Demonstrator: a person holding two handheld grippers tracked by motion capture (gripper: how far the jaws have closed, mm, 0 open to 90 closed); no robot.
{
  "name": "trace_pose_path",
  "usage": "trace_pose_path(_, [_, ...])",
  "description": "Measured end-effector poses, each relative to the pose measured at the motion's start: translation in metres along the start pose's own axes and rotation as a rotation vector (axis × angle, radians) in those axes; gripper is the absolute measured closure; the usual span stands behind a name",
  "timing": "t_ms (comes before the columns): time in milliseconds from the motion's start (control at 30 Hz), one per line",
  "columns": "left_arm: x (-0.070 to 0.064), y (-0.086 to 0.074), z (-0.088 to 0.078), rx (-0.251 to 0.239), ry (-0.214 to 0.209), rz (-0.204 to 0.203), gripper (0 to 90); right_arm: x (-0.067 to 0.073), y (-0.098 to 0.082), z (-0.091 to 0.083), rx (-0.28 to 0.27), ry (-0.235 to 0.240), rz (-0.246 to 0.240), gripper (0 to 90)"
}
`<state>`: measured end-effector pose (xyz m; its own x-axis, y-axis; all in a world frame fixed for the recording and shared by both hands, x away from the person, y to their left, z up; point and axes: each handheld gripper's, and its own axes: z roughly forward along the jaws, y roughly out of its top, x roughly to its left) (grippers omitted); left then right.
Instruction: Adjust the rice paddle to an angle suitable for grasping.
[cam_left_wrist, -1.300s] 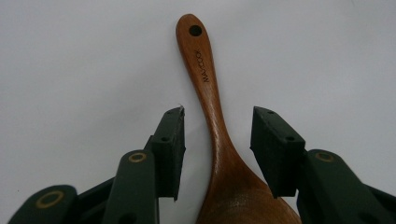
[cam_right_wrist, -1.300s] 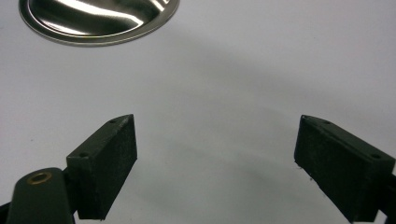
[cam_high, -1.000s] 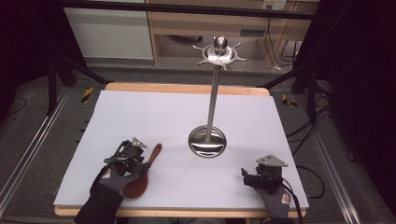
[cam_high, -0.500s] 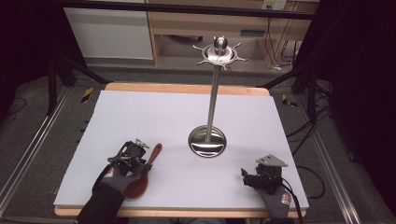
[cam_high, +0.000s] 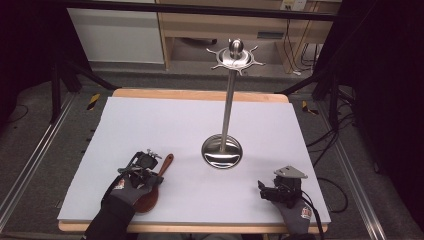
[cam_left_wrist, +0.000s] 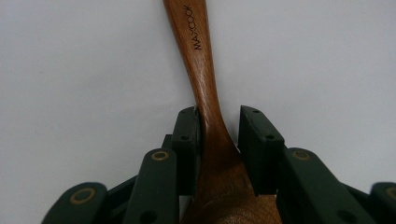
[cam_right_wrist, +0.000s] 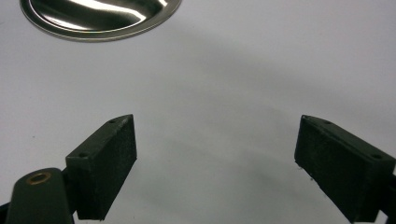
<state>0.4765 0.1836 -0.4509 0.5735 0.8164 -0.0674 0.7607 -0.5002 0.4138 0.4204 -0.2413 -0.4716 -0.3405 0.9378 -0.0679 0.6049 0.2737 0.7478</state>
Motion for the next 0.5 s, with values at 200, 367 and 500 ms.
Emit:
trace_pose_path(200, [-0.0031, 0.0043, 0.0012, 0.030, 0.028, -0.023, 68.8, 0.0004, 0.0000, 0.0002, 0.003, 0.002, 0.004, 13.1])
trace_pose_path(367, [-0.0030, 0.0080, 0.0016, 0.054, 0.039, -0.046, 71.0, 0.0004, 0.0001, 0.0000, 0.004, 0.004, 0.003, 13.1])
trace_pose_path(500, [-0.0004, 0.0072, 0.0013, 0.045, 0.026, -0.069, 71.9, 0.0000, -0.0001, 0.0006, 0.007, 0.002, 0.004, 13.1])
